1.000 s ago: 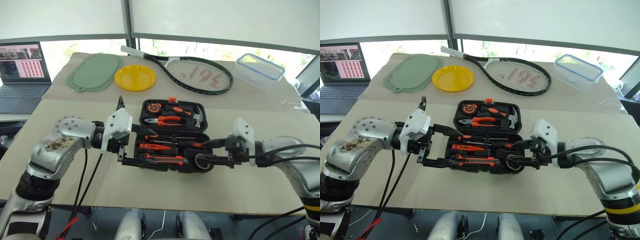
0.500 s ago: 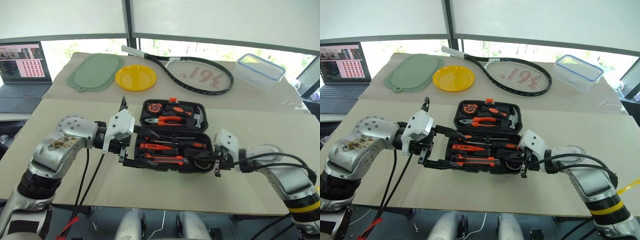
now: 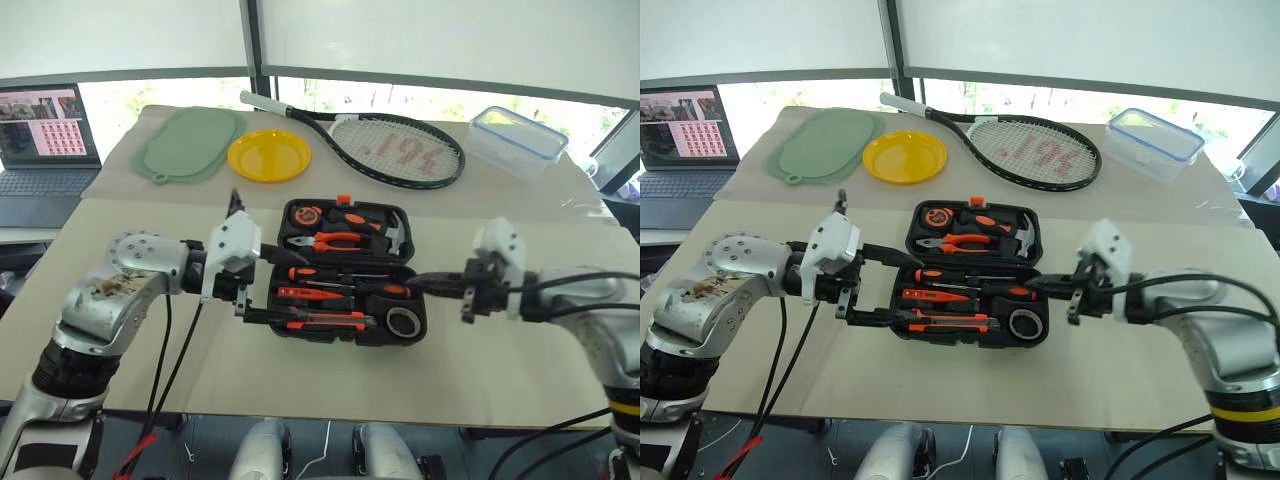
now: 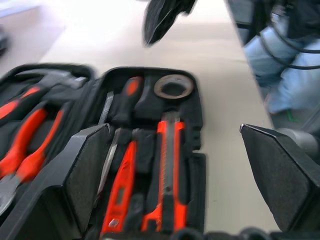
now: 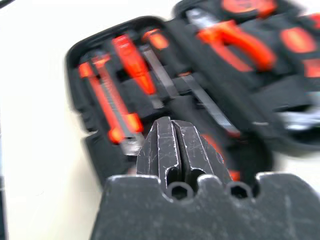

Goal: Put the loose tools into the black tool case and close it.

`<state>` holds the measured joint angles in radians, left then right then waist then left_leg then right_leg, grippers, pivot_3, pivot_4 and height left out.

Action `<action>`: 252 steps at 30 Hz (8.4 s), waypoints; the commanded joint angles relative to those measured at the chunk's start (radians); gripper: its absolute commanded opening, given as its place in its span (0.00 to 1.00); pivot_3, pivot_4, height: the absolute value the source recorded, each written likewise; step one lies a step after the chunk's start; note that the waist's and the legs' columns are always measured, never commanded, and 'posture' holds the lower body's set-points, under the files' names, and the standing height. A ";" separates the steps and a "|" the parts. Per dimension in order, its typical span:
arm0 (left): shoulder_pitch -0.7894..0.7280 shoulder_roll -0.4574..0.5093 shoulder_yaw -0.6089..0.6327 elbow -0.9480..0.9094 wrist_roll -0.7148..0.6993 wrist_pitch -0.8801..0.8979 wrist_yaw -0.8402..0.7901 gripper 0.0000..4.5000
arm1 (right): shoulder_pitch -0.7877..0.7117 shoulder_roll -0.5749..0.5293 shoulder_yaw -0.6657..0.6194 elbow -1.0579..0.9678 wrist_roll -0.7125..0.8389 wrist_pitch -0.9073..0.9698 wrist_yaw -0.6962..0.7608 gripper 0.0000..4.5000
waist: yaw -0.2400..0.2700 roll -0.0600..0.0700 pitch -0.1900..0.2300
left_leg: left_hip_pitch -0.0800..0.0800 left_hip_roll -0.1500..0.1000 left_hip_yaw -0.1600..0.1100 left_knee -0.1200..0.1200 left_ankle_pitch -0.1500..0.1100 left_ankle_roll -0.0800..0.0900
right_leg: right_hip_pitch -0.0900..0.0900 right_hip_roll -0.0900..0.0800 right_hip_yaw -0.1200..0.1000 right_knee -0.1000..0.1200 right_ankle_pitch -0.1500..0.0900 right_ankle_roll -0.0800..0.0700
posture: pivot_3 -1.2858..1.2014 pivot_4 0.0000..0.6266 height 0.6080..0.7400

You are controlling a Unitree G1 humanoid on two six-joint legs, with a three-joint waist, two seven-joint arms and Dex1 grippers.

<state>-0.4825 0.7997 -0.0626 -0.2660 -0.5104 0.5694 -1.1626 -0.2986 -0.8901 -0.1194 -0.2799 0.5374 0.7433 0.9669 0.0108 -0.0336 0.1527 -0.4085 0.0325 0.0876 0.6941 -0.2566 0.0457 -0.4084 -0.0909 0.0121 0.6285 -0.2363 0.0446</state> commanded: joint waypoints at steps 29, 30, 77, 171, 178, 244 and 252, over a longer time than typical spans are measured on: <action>0.052 -0.111 -0.028 0.293 0.191 -0.171 0.014 0.00 | -0.138 0.118 0.220 0.344 -0.322 -0.362 0.089 0.00 | -0.003 0.000 0.000 | -0.014 0.000 0.003 0.001 0.000 0.000 | -0.015 -0.001 0.001 0.002 0.002 0.001 | 0.52 0.24 0.99; 0.065 -0.106 -0.023 0.272 0.179 -0.161 0.005 0.00 | -0.124 0.114 0.219 0.323 -0.317 -0.358 0.096 0.00 | -0.003 0.000 0.000 | -0.014 0.000 0.003 0.001 0.000 0.000 | -0.015 0.000 0.001 0.002 0.002 0.001 | 0.52 0.24 0.99; -0.168 -0.224 0.120 0.392 -0.058 0.673 0.396 0.65 | -0.246 0.150 0.135 0.327 -0.115 0.249 -0.063 0.58 | -0.007 -0.001 0.001 | -0.014 -0.002 0.001 0.001 0.004 -0.001 | -0.015 0.000 0.001 0.002 0.005 0.000 | 0.52 0.24 0.99; -0.199 -0.208 -0.100 0.666 0.342 -0.476 0.043 0.01 | 0.358 -0.033 0.137 -0.194 -0.123 -0.411 0.093 0.00 | 0.003 -0.003 0.001 | -0.002 -0.001 0.003 0.001 0.000 0.000 | -0.001 0.000 -0.001 -0.002 0.005 0.000 | 0.52 0.24 0.99; -0.105 -0.124 -0.164 0.451 0.296 -0.406 -0.182 0.01 | 0.201 0.068 0.154 -0.032 -0.230 -0.423 -0.019 0.00 | -0.014 -0.002 0.000 | -0.002 0.000 0.004 0.001 0.000 0.000 | -0.002 0.001 0.000 -0.001 0.005 0.000 | 0.52 0.24 0.99; -0.190 -0.198 -0.206 0.403 0.334 -0.303 -0.164 0.17 | 0.252 0.037 -0.028 -0.215 -0.040 -0.229 0.071 0.17 | -0.008 0.000 -0.001 | 0.003 0.001 0.002 0.002 0.001 0.000 | 0.002 0.001 0.001 0.001 0.004 0.000 | 0.52 0.24 0.99; 0.011 0.217 0.186 0.153 -0.059 0.206 -0.291 0.81 | 0.232 -0.253 -0.307 -0.043 0.221 -0.056 0.398 0.79 | -0.023 0.000 0.003 | 0.002 0.004 0.001 -0.001 0.001 0.000 | -0.002 0.001 -0.001 0.002 0.002 -0.003 | 0.52 0.24 0.99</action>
<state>-0.4656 0.9720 0.0209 -0.0529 -0.4787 0.6802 -1.4318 -0.0582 -1.1115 -0.3588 -0.3518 0.7012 0.6545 1.2904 -0.0121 -0.0332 0.1560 -0.4075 0.0364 0.0889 0.6929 -0.2560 0.0456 -0.4104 -0.0908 0.0116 0.6301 -0.2342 0.0423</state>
